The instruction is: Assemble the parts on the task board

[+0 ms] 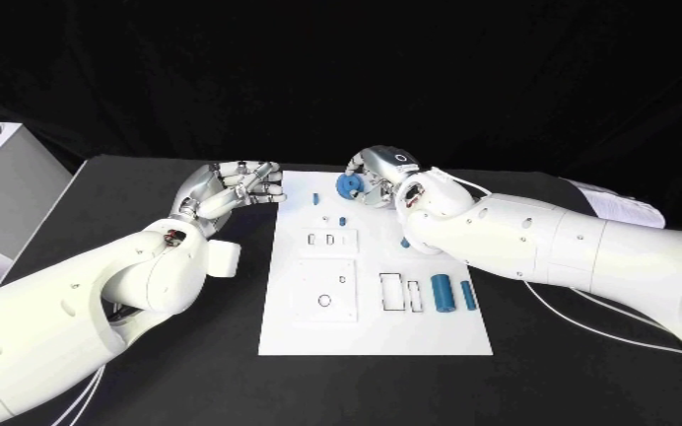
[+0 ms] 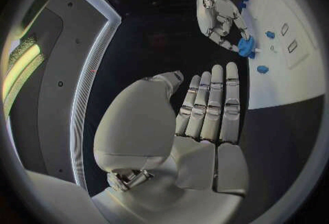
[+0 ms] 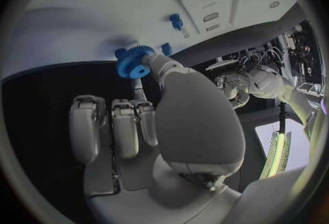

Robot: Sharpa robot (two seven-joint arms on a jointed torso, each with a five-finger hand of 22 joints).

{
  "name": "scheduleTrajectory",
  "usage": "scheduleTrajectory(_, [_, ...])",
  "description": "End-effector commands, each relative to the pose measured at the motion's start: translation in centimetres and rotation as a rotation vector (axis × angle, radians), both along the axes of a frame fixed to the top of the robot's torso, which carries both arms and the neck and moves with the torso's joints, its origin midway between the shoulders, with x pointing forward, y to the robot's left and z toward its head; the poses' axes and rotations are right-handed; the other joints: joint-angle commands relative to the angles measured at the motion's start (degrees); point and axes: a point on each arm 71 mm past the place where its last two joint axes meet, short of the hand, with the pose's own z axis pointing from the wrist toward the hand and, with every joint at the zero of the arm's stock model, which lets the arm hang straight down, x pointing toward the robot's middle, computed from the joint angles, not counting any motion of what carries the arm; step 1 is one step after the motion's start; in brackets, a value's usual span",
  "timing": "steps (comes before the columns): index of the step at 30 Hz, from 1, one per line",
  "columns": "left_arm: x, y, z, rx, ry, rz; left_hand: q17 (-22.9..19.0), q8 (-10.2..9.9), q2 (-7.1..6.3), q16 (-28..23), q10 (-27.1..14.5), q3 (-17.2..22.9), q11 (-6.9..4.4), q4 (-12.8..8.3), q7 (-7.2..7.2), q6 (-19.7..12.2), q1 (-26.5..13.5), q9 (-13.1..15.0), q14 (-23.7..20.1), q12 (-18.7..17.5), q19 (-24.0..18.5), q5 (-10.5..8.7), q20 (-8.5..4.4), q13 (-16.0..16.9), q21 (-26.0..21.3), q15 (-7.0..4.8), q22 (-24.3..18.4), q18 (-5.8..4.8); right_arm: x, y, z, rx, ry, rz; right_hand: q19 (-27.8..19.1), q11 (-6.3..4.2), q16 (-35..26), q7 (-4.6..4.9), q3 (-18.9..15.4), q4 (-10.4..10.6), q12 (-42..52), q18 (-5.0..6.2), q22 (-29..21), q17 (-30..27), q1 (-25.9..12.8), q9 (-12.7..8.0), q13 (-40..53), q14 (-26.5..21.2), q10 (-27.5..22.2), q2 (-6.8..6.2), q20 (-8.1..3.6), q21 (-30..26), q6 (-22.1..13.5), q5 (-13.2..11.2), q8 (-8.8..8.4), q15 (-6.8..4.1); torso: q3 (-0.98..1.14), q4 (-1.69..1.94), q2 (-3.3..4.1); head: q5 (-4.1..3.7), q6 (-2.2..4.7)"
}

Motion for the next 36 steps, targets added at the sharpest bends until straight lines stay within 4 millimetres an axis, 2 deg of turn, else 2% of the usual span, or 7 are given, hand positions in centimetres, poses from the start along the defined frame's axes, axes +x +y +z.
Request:
scheduleTrajectory(1, [-0.1,-0.3,0.1,-0.005,-0.008,-0.019,0.1,0.0,-0.53,0.2,-0.1,0.2,0.26,0.0,0.29,0.1,0.2,0.0,-0.3,-0.2,0.0,-0.12,-0.12,0.1,0.2,-0.13,0.1,0.18,0.0,0.4,-0.4,-0.036,0.032,0.016,3.0,-0.27,0.2,-0.89,0.5,-0.1,0.2,-1.06,6.9,12.3,-0.6,1.2,15.1,5.3,6.0,-0.20,-0.44,0.2,1.0,-0.2,1.36,-0.39,0.04,-0.05,-0.01,0.05,-0.10])
scheduleTrajectory(17, [-0.1,-0.4,0.2,-0.006,-0.009,-0.021,0.1,0.0,-0.53,0.2,-0.1,0.2,0.26,0.0,0.29,0.1,0.2,0.0,-0.3,-0.2,0.0,-0.12,-0.12,0.1,0.2,-0.13,0.1,0.18,0.5,1.2,-1.2,-0.062,0.071,0.016,3.0,-0.20,0.2,-0.83,0.7,-0.1,0.2,-1.06,6.9,12.3,-1.0,1.2,15.1,5.3,6.0,-0.40,-0.40,0.2,0.9,-0.7,1.33,-0.33,0.00,0.01,-0.01,0.16,-0.39])
scheduleTrajectory(27, [-0.1,-0.4,0.2,-0.005,-0.008,-0.021,0.1,0.0,-0.53,0.2,-0.1,0.2,0.26,0.0,0.29,0.1,0.2,0.0,-0.3,-0.2,0.0,-0.12,-0.12,0.1,0.2,-0.13,0.1,0.18,0.9,1.3,-1.4,-0.071,0.074,-0.002,2.9,-0.15,0.2,-0.77,0.9,-0.2,0.2,-1.04,6.8,12.2,-1.1,1.2,15.1,5.3,6.0,-0.48,-0.37,0.1,0.7,-0.9,1.25,-0.29,-0.01,-0.09,-0.01,0.18,-0.51])
scheduleTrajectory(36, [-0.1,-0.4,0.1,-0.005,-0.007,-0.021,0.1,0.0,-0.53,0.2,-0.1,0.2,0.26,0.0,0.29,0.1,0.2,0.0,-0.3,-0.2,0.0,-0.12,-0.12,0.1,0.2,-0.13,0.1,0.18,1.1,1.4,-1.5,-0.074,0.079,-0.005,2.9,0.38,0.2,-0.15,1.4,-0.2,0.2,-1.05,6.9,12.2,-2.4,0.9,15.1,5.3,6.0,-1.15,-0.05,0.1,-1.0,-1.8,0.29,0.14,0.04,-0.10,-0.04,0.21,-0.61])
